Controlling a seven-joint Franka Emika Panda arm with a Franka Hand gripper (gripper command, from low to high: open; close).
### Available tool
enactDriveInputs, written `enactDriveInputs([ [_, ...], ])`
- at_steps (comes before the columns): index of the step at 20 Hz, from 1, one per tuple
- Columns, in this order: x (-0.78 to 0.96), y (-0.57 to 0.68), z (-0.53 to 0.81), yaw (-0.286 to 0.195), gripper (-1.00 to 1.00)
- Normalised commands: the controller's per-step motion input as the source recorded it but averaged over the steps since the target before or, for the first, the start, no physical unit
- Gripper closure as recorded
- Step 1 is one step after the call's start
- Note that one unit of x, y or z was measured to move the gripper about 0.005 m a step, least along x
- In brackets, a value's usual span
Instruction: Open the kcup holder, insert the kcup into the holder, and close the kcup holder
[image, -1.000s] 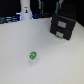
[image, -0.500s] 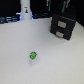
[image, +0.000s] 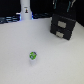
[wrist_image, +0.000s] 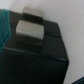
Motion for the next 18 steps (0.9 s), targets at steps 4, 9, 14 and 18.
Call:
enactDriveInputs([
  [4,-0.13,0.54,-0.31,-0.149,-1.00],
  [9,-0.10,0.44,-0.39,-0.129,-1.00],
  [14,-0.08,0.24,-0.44,-0.085,-1.00],
  [18,-0.18,0.14,-0.45,-0.055,-1.00],
])
